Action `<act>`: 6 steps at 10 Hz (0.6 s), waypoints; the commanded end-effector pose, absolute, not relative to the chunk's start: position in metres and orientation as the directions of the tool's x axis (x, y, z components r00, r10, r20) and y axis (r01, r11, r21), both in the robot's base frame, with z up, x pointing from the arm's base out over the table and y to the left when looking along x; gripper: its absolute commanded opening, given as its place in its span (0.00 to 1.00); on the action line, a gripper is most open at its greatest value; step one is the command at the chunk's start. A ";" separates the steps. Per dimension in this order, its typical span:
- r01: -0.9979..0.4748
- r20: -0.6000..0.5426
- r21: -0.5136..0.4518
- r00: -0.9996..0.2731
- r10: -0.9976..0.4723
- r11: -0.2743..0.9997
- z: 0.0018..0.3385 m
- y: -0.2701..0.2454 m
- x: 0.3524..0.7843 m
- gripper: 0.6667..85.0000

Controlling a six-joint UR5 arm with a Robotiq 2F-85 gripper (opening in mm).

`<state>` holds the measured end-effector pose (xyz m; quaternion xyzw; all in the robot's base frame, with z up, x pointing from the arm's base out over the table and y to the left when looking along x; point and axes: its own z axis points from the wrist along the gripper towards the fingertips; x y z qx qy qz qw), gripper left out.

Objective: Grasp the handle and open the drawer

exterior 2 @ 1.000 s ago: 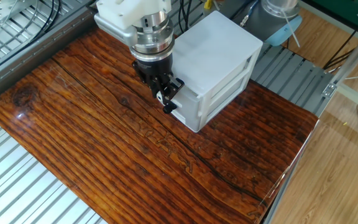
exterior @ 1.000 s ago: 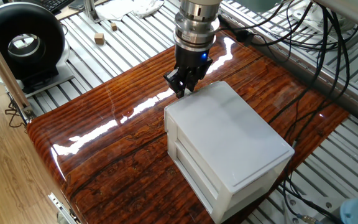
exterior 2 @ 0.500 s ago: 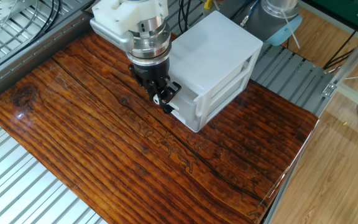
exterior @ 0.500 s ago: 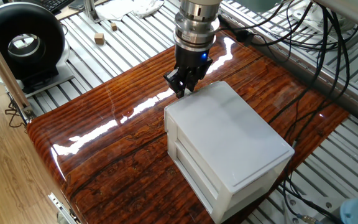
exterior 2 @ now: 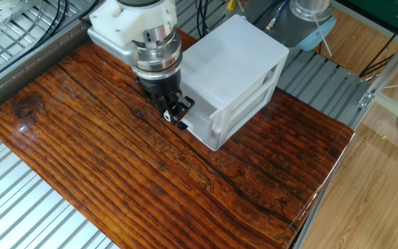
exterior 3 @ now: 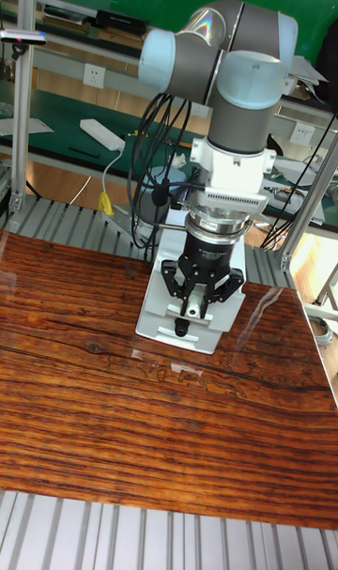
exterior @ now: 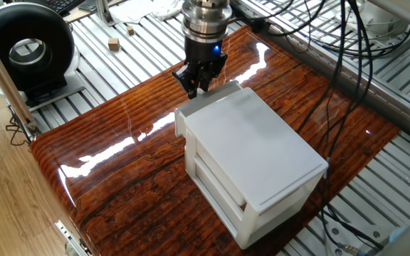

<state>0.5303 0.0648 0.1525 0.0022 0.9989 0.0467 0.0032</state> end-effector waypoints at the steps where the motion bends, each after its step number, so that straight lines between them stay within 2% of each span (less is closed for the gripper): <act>1: 0.002 -0.021 0.110 -1.000 0.004 0.994 0.153 0.067 0.545 0.21; 6: -0.003 -0.041 0.113 -0.999 0.002 0.994 0.148 0.067 0.553 0.20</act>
